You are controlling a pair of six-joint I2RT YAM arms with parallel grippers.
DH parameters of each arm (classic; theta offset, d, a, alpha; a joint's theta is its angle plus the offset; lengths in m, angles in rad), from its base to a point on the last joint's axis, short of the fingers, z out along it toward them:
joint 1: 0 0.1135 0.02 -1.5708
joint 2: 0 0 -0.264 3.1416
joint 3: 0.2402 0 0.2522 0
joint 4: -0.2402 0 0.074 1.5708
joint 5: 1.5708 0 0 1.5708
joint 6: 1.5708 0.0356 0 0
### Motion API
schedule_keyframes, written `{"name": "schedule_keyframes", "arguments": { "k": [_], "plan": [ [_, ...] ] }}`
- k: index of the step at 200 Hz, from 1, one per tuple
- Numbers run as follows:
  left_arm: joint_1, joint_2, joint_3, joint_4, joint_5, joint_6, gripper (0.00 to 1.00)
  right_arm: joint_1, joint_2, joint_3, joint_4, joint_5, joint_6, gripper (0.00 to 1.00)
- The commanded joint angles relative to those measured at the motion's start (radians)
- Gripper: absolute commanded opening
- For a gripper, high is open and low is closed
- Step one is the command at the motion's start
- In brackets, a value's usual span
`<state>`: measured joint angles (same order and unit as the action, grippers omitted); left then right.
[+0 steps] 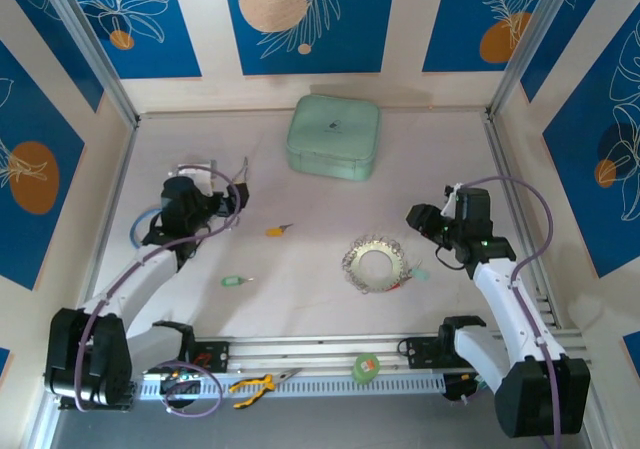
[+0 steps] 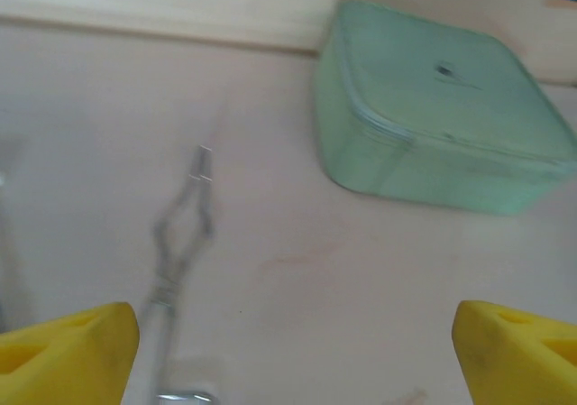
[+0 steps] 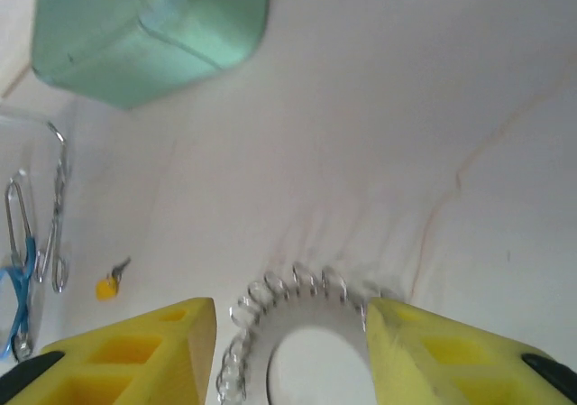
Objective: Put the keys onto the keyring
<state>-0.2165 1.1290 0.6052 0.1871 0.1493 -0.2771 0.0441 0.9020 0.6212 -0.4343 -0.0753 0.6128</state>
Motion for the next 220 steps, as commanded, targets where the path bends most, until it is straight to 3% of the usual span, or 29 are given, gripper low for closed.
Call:
{"name": "schedule_keyframes", "arguments": {
  "k": [1,27,64,78,96,134,178,220],
  "plan": [
    [-0.114,0.012,0.014,-0.115,0.050,-0.089,0.88,0.034,0.031,0.044,-0.152,-0.053,0.007,0.48],
    [-0.271,0.063,0.000,-0.097,-0.024,-0.156,0.86,0.089,0.150,0.100,-0.204,-0.032,-0.030,0.47],
    [-0.428,0.165,-0.002,-0.003,-0.065,-0.269,0.81,0.138,0.372,0.209,-0.196,-0.007,-0.154,0.37],
    [-0.480,0.202,0.002,0.025,-0.085,-0.303,0.79,0.141,0.480,0.272,-0.226,0.056,-0.206,0.33],
    [-0.530,0.238,0.008,0.034,-0.107,-0.348,0.75,0.139,0.591,0.357,-0.271,0.050,-0.262,0.25],
    [-0.616,0.278,-0.018,0.082,-0.102,-0.438,0.70,0.150,0.731,0.470,-0.310,-0.044,-0.348,0.27],
    [-0.678,0.344,0.008,0.077,-0.033,-0.542,0.62,0.197,0.793,0.557,-0.308,-0.080,-0.350,0.31],
    [-0.762,0.356,-0.011,0.108,-0.034,-0.650,0.58,0.258,0.695,0.504,-0.216,-0.077,-0.285,0.31]
  ]
}}
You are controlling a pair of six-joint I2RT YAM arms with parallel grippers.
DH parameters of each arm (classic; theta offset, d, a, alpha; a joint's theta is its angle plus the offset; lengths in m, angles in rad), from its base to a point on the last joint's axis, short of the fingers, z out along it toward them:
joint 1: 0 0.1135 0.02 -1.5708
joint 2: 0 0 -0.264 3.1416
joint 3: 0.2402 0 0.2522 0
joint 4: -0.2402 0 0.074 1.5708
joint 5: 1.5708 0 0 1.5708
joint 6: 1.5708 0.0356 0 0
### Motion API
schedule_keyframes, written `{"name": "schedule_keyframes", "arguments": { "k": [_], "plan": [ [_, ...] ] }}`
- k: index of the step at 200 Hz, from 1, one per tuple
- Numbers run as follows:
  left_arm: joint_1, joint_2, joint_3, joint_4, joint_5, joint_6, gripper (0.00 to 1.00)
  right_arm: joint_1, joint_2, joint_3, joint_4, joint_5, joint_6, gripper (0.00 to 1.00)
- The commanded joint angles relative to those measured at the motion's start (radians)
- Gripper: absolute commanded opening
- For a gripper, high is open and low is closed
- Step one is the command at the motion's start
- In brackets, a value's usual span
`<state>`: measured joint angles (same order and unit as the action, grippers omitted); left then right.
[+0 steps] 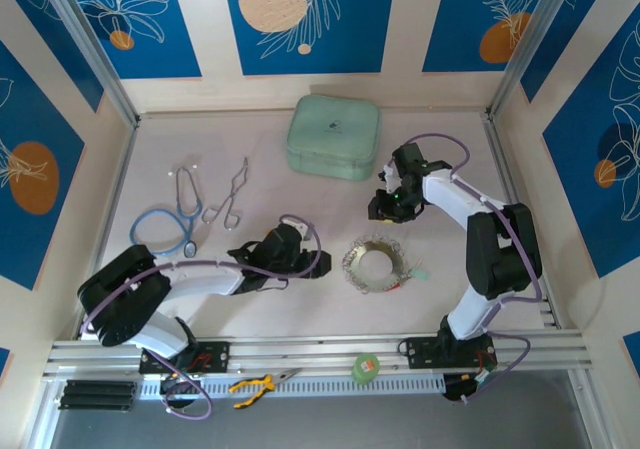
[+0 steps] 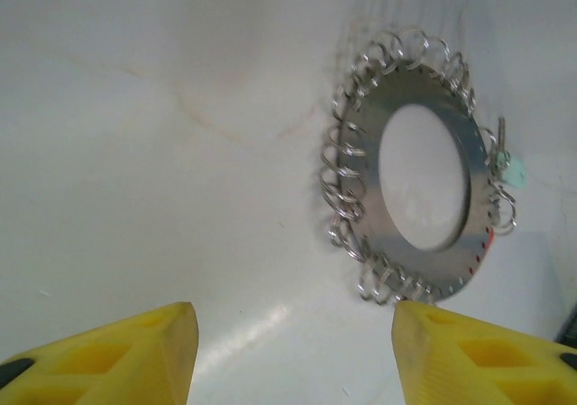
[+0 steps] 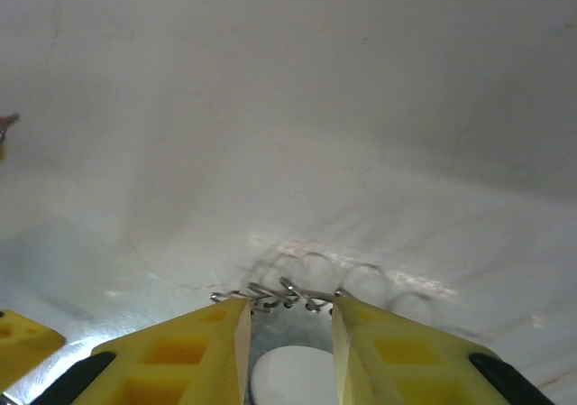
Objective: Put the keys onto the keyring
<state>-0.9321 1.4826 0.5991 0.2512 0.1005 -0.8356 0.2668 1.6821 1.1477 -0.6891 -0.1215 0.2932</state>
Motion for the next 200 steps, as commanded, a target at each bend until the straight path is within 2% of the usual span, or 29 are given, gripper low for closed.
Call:
{"name": "schedule_keyframes", "arguments": {
  "k": [1,41,83,119,142,200],
  "plan": [
    [-0.048,0.002,-0.007,0.046,0.012,-0.093,0.58,0.038,-0.088,-0.024,0.041,-0.029,0.036,0.31],
    [-0.098,0.060,-0.033,0.146,-0.024,-0.186,0.52,0.088,-0.195,-0.077,0.074,-0.010,0.067,0.31],
    [-0.100,0.164,-0.002,0.247,-0.044,-0.262,0.44,0.096,-0.304,-0.132,0.080,-0.012,0.088,0.31],
    [-0.099,0.252,0.032,0.280,-0.061,-0.383,0.28,0.093,-0.380,-0.172,0.071,-0.004,0.096,0.31],
    [-0.100,0.279,0.030,0.304,-0.100,-0.455,0.29,0.091,-0.414,-0.202,0.080,-0.008,0.107,0.30],
    [-0.100,0.315,0.127,0.222,-0.090,-0.474,0.30,0.087,-0.450,-0.253,0.108,-0.013,0.123,0.30]
  ]
}}
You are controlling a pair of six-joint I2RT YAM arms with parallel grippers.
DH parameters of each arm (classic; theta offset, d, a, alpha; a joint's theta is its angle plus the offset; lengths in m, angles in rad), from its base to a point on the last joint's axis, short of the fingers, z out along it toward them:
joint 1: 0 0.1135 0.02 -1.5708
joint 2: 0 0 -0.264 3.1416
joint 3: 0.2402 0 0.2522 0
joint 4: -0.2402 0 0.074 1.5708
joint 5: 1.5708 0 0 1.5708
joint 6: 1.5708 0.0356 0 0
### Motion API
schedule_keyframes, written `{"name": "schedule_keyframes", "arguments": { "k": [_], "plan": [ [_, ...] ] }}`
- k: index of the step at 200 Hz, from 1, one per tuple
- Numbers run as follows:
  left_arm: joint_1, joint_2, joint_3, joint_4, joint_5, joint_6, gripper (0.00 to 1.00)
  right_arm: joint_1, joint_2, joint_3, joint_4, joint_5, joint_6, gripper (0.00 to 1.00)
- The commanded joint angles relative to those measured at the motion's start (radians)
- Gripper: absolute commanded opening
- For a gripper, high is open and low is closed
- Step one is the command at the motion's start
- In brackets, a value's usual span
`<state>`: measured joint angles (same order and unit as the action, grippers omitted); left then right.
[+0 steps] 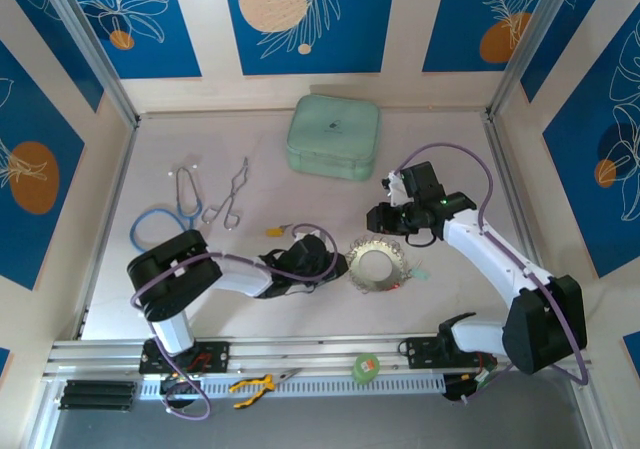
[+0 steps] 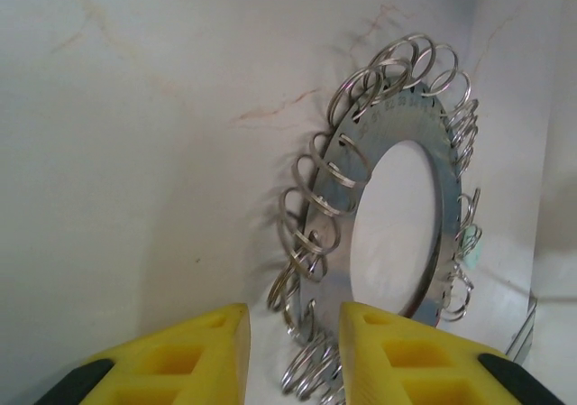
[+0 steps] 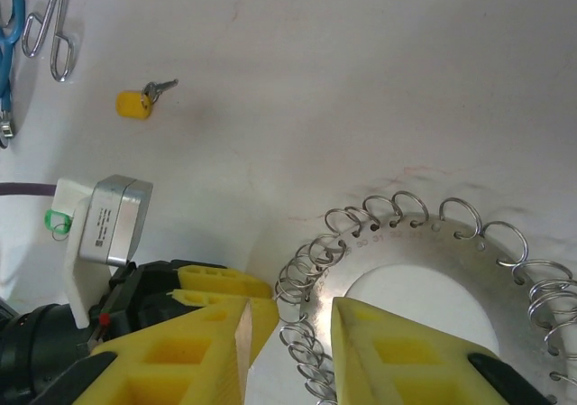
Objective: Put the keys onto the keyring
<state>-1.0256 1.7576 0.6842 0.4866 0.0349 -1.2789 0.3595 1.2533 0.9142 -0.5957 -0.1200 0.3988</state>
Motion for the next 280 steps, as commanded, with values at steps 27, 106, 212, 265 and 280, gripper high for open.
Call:
{"name": "schedule_keyframes", "arguments": {
  "k": [27,106,212,265,280],
  "plan": [
    [-0.006,0.060,0.057,-0.008,-0.018,-0.049,0.30,-0.013,-0.030,-0.029,0.023,-0.023,0.014,0.30],
    [-0.005,0.081,0.093,-0.012,-0.007,-0.043,0.09,-0.040,-0.093,-0.055,0.023,-0.039,0.025,0.27],
    [0.158,-0.196,0.086,-0.397,0.024,0.330,0.00,-0.008,-0.053,-0.047,0.029,-0.076,0.040,0.26],
    [0.237,-0.122,0.062,-0.315,0.126,0.327,0.00,0.035,-0.010,-0.051,0.040,-0.060,0.058,0.26],
    [0.253,-0.110,0.063,-0.295,0.132,0.329,0.00,0.042,-0.005,-0.050,0.043,-0.055,0.063,0.26]
  ]
}}
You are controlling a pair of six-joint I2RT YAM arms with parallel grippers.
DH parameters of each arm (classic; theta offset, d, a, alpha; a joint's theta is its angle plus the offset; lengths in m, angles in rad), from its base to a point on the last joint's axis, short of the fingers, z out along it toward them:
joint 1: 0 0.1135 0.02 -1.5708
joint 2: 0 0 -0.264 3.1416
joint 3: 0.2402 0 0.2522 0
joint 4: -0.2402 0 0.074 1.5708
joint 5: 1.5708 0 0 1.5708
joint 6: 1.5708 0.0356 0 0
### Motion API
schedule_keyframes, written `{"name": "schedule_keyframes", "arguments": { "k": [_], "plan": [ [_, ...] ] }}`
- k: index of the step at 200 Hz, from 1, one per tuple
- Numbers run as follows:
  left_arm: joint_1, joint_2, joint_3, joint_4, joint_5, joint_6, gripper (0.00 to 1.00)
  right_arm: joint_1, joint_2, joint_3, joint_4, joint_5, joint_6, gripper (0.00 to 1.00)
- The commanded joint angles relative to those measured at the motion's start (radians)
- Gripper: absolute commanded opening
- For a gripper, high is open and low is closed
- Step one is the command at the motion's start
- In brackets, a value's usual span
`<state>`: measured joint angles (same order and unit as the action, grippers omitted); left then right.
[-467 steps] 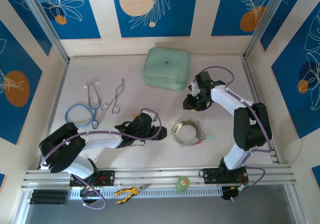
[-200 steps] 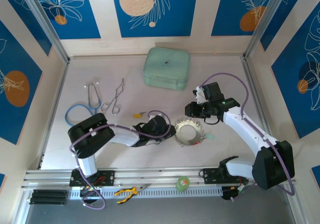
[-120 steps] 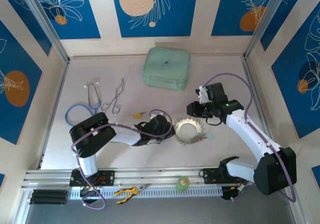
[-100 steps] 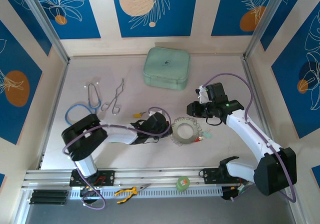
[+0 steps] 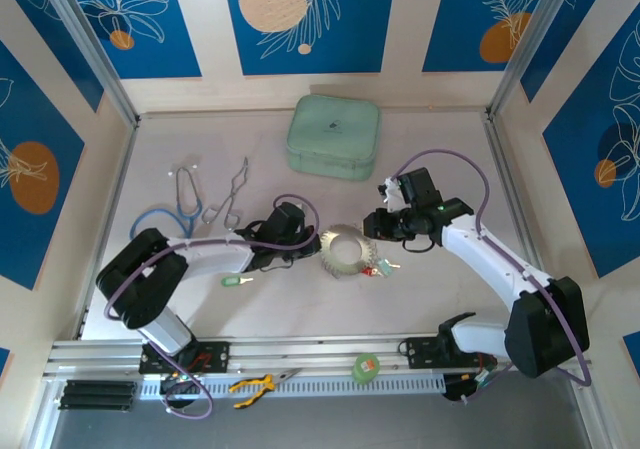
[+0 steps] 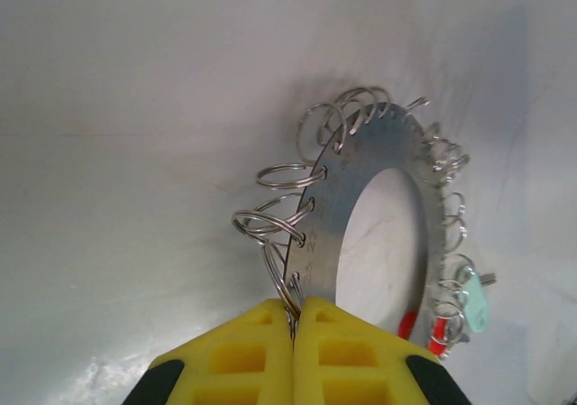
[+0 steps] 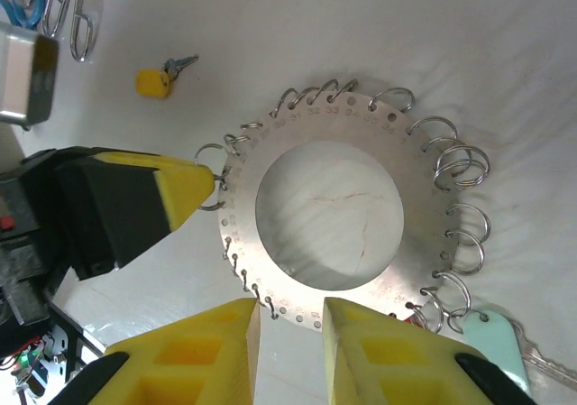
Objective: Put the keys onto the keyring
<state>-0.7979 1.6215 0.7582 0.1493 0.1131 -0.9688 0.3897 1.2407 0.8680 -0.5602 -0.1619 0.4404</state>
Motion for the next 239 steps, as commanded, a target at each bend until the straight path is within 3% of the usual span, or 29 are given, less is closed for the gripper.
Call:
{"name": "schedule_keyframes", "arguments": {
  "k": [1,13,28,40,75,112,150,192,239],
  "plan": [
    [0.026,0.027,-0.011,0.042,0.053,0.019,0.00,0.012,0.008,-0.004,0.008,-0.012,0.022,0.26],
    [0.036,0.033,-0.009,0.043,0.044,0.027,0.01,0.016,0.011,-0.007,0.011,-0.010,0.027,0.26],
    [0.048,0.032,-0.008,0.032,0.030,0.034,0.33,0.024,0.014,-0.009,0.013,-0.005,0.036,0.26],
    [0.056,0.011,-0.011,0.003,0.005,0.050,0.47,0.035,0.019,-0.007,0.009,-0.001,0.041,0.26],
    [0.057,-0.150,-0.034,-0.137,-0.149,0.135,0.66,0.105,0.022,-0.022,-0.006,0.034,0.084,0.26],
    [0.053,-0.381,-0.142,-0.176,-0.281,0.177,0.67,0.244,0.008,-0.098,0.026,0.067,0.250,0.29],
    [0.051,-0.579,-0.308,-0.093,-0.378,0.158,0.63,0.374,-0.007,-0.165,0.070,0.165,0.477,0.34],
    [0.051,-0.662,-0.367,-0.047,-0.376,0.181,0.60,0.378,-0.005,-0.260,0.226,0.159,0.633,0.34],
    [0.051,-0.687,-0.378,-0.047,-0.369,0.181,0.60,0.389,0.033,-0.284,0.306,0.147,0.673,0.34]
  ]
}}
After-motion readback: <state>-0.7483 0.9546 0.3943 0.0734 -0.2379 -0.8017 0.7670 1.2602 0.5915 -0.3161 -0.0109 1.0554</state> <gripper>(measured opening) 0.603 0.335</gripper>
